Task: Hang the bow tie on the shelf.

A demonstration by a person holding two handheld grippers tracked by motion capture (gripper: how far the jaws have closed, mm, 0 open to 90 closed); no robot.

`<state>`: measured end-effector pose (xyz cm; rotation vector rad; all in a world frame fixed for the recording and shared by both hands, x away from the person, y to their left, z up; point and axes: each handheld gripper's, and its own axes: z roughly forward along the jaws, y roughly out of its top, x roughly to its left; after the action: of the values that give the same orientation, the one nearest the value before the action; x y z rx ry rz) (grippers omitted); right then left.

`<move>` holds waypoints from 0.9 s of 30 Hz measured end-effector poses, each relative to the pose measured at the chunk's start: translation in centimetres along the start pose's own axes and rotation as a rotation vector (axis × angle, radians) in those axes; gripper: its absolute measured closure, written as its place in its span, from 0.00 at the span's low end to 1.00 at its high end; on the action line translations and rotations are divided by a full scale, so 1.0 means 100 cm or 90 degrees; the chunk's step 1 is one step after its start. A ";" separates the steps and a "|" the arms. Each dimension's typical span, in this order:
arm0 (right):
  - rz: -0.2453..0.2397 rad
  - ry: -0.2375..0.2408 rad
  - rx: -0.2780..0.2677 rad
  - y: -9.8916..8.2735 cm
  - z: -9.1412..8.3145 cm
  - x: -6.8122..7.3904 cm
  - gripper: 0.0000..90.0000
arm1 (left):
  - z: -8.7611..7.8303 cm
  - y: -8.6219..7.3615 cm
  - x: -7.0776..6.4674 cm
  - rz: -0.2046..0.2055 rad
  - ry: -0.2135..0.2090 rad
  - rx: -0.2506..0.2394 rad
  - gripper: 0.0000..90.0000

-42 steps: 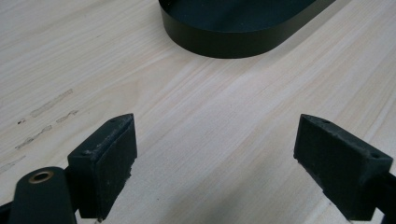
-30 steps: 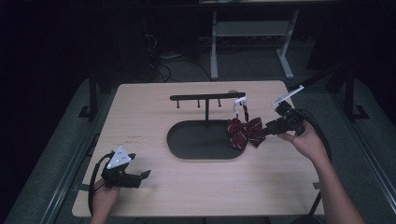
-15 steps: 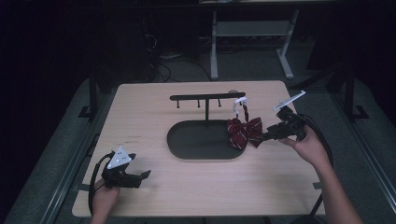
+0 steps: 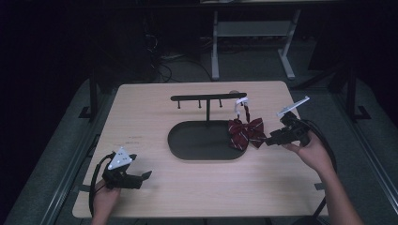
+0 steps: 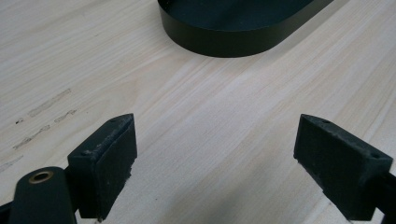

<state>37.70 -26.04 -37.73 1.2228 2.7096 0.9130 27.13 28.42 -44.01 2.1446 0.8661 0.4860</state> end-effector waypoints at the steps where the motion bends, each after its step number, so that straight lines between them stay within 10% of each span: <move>1: 0.000 0.001 0.001 -0.001 0.000 0.000 0.56 | 0.000 0.000 0.000 0.000 0.000 0.000 0.15; 27: 0.012 0.010 0.006 -0.033 0.008 0.003 0.55 | 0.001 -0.001 0.000 -0.002 -0.001 0.000 0.15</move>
<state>35.49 -27.09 -40.06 1.2514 2.7216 0.9168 27.16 28.40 -44.13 2.1432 0.8694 0.4830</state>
